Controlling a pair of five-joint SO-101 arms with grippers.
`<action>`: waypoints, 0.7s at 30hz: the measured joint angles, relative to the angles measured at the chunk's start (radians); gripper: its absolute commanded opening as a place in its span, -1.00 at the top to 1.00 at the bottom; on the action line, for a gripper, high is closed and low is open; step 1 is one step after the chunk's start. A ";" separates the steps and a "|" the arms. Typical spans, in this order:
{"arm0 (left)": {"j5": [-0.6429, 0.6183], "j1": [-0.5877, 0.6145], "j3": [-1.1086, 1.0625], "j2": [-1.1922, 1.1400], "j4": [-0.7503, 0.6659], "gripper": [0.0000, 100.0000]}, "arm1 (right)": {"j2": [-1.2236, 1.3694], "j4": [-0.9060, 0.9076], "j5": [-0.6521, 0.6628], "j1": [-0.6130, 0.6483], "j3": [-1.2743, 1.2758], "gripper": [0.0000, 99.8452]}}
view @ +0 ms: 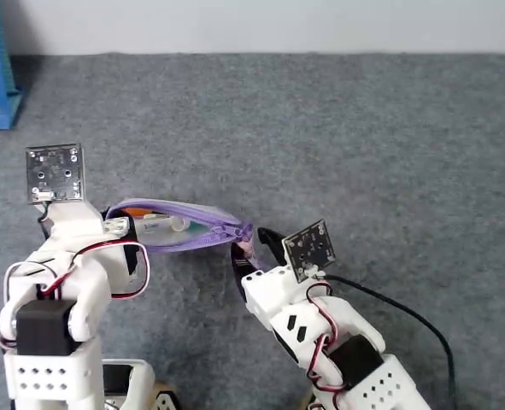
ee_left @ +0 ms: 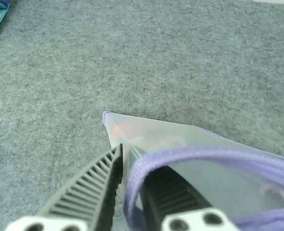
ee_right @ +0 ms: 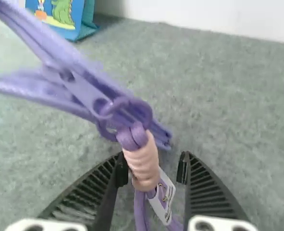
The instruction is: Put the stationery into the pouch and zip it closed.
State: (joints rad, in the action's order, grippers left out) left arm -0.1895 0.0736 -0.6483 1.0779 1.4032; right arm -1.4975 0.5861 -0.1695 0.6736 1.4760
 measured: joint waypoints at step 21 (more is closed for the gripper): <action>0.000 0.002 -0.034 0.012 0.000 0.98 | -0.195 -0.038 0.152 -0.071 0.135 0.98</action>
State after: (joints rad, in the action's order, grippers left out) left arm -0.1895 0.0752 -0.6820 1.0902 1.4032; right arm -1.6924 0.5478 -0.0176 0.6030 1.6111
